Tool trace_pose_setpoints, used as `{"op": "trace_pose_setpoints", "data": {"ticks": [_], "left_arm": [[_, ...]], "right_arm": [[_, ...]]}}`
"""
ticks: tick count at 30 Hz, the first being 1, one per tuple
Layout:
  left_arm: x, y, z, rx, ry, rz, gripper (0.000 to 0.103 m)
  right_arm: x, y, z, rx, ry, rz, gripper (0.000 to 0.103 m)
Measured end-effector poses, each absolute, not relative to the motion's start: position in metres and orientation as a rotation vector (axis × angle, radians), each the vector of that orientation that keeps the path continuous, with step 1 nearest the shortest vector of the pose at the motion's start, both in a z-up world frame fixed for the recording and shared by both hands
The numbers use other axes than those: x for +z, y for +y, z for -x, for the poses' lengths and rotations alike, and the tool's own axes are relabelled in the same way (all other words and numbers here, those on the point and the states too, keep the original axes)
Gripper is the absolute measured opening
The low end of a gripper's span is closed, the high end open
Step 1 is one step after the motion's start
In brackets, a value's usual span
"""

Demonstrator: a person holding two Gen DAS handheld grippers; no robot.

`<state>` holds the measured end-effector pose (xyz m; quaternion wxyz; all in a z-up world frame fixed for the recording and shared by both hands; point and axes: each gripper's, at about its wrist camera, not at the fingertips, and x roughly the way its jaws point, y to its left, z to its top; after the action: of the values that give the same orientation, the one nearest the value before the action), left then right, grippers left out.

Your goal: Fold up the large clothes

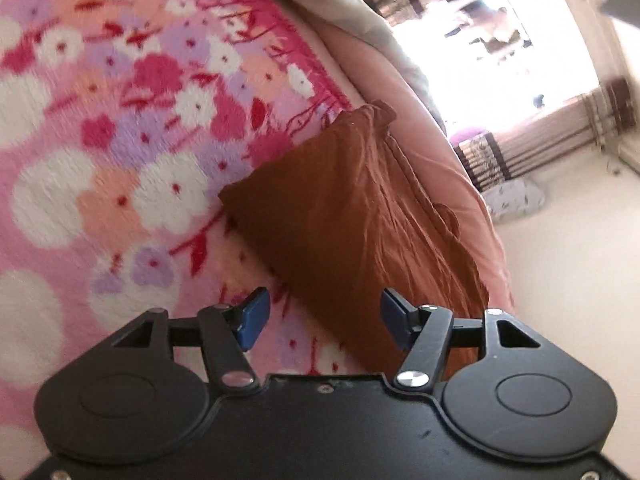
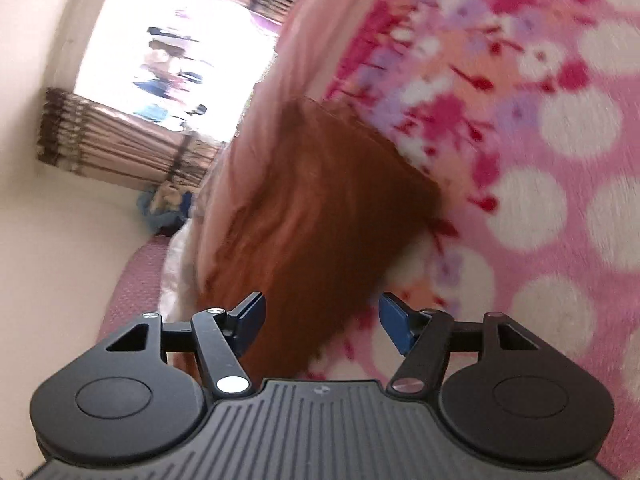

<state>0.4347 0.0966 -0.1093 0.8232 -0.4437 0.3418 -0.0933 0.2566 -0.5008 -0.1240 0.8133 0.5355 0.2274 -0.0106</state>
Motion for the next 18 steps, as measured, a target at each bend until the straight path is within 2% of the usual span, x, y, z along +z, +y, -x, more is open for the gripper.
{"op": "trace_pose_setpoints", "data": {"ticks": [7, 15, 18], "left_arm": [[-0.122, 0.098, -0.454, -0.166, 0.678, 1.032, 0.063], [-0.112, 0.092, -0.480, -0.142, 0.668, 1.044, 0.065], [-0.111, 0.090, -0.484, -0.138, 0.671, 1.025, 0.058]], "right_arm": [[-0.150, -0.516, -0.279, -0.013, 0.421, -1.308, 0.076], [-0.145, -0.527, -0.316, -0.071, 0.402, -1.331, 0.078], [-0.141, -0.521, -0.320, -0.116, 0.407, -1.308, 0.078]]}}
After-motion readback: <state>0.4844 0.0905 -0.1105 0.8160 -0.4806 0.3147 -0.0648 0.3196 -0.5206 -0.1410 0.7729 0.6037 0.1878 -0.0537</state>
